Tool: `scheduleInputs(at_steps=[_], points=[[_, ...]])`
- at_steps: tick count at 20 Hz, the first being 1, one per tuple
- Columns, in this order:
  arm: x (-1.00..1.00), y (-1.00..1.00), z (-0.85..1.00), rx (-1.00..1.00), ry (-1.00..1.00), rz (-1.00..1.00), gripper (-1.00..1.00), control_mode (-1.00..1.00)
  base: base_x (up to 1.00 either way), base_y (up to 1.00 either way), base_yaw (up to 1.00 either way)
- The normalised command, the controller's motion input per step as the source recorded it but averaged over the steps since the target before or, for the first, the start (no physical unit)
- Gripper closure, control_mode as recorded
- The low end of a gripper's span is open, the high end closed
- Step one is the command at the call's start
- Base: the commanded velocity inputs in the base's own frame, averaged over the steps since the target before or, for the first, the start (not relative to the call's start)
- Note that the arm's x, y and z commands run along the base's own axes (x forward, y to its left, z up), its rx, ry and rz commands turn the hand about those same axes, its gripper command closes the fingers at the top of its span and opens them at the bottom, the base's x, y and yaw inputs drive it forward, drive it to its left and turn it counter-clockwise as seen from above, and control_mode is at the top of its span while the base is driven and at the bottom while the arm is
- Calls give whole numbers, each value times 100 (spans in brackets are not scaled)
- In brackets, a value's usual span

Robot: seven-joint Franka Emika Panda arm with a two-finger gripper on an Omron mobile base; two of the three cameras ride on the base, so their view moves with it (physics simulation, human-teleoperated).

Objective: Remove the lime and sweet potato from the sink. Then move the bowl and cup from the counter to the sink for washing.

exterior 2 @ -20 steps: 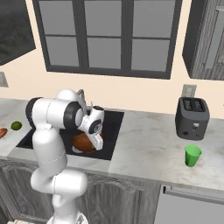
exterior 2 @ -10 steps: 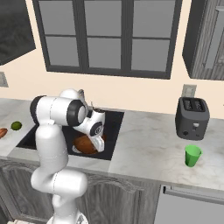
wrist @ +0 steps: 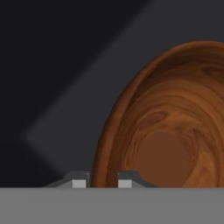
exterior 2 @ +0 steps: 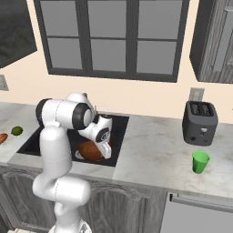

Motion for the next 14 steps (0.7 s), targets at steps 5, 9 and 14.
scheduleInputs(at_steps=[5, 9, 14], points=[[19, -1, -16, 0, 0, 0, 100, -100, 0, 0, 0], [16, 0, -13, 0, 0, 0, 100, -100, 0, 0, 0], [12, 3, -15, 0, 0, 0, 100, -100, 0, 0, 0]])
